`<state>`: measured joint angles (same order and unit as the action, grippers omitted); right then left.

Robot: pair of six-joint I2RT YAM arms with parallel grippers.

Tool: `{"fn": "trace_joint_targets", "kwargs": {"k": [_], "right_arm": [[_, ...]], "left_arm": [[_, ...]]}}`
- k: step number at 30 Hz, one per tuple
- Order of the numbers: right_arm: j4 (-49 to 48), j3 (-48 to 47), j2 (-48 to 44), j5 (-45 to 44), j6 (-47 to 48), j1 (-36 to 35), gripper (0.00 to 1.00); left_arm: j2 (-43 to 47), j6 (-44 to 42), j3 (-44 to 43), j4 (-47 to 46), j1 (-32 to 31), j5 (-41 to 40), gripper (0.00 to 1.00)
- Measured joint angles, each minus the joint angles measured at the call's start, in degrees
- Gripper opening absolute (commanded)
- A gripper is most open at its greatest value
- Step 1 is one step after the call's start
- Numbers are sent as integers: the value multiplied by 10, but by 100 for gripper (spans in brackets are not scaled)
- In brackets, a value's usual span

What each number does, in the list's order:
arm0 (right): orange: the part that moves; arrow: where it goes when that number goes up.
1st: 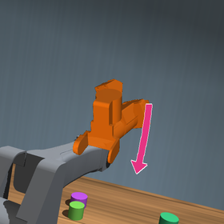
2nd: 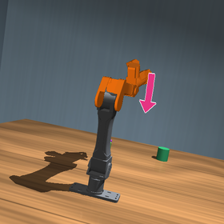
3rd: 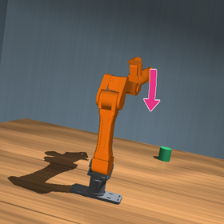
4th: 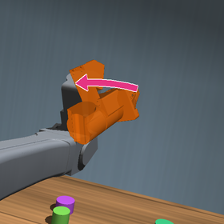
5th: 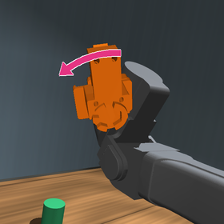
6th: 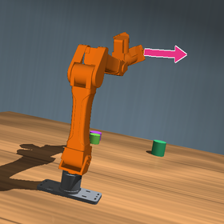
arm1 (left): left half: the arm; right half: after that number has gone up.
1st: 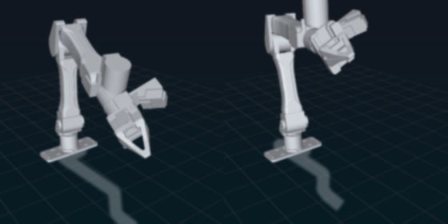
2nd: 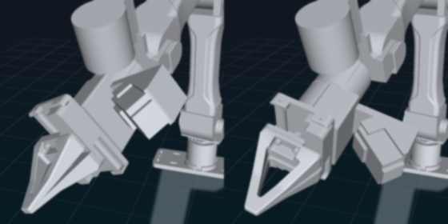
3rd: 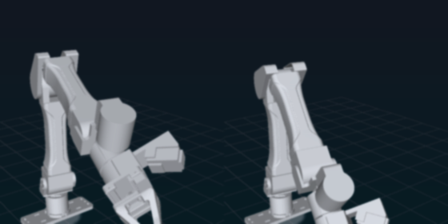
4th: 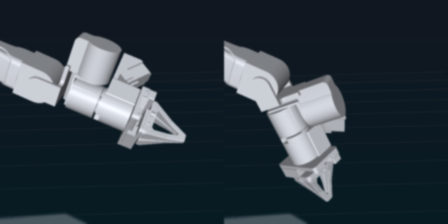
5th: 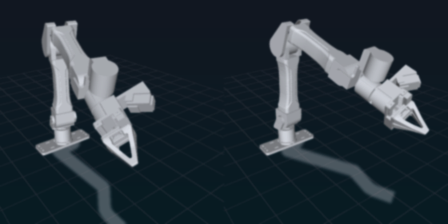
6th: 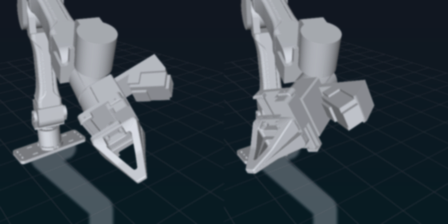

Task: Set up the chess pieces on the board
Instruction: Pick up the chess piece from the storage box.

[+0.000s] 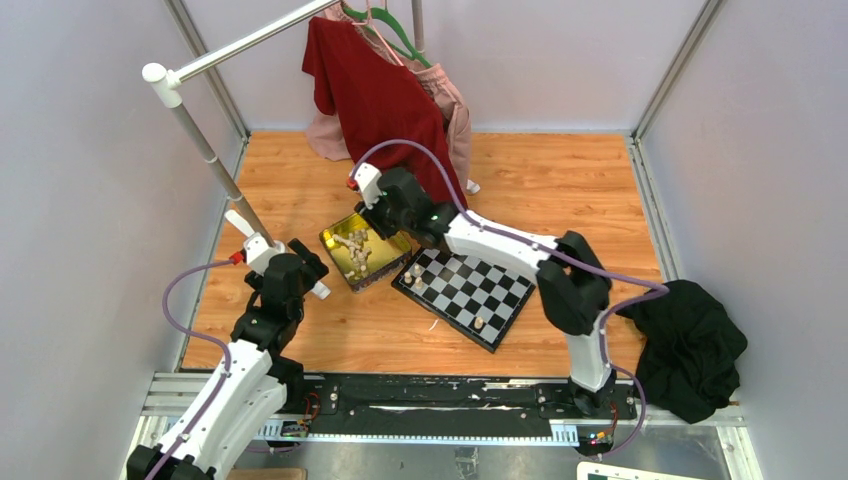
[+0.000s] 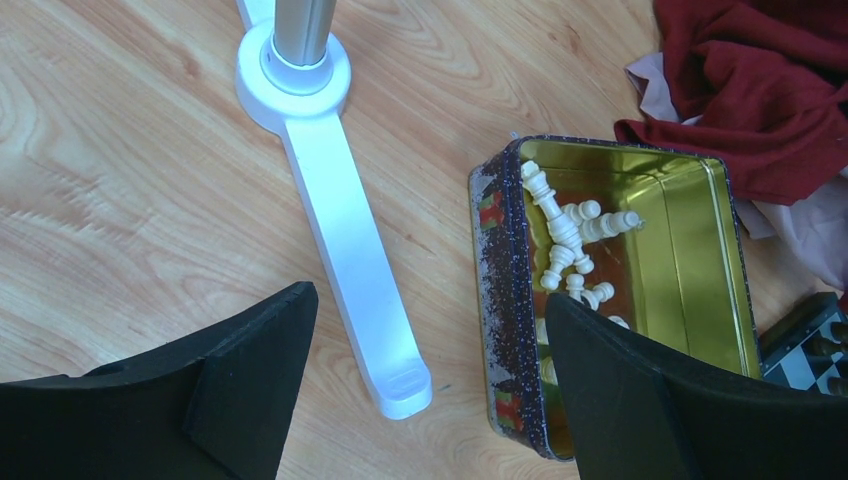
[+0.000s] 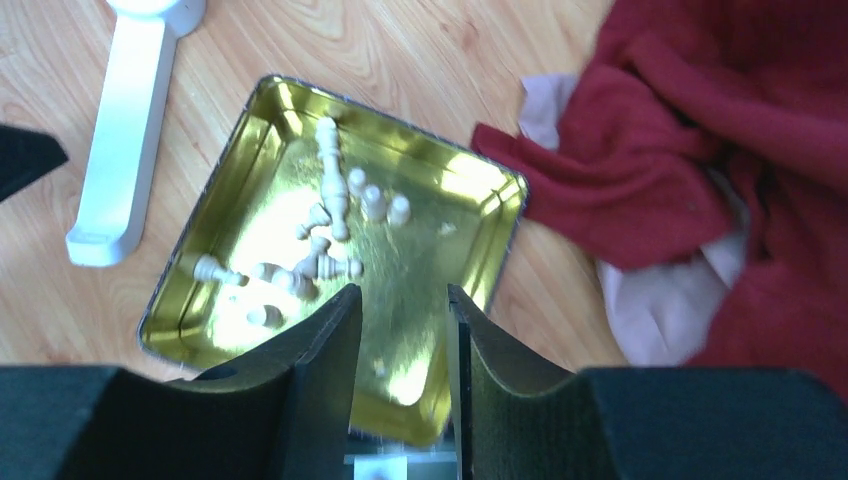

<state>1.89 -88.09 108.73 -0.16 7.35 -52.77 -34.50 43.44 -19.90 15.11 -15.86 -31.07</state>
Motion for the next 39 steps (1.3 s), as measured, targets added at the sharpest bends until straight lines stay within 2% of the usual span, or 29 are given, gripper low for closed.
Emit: {"fn": "trace_joint_targets", "kwargs": {"k": [6,12,24,39], "right_arm": [[30,-115,130,49,27,0,41],[57,-187,199,78,32,0,42],[67,-250,248,92,32,0,43],[72,-261,278,92,32,3,43]], "left_arm": [[12,0,0,2,0,5,90],[29,1,0,5,0,11,90],[42,3,0,7,0,22,90],[54,3,4,9,0,24,90]]}}
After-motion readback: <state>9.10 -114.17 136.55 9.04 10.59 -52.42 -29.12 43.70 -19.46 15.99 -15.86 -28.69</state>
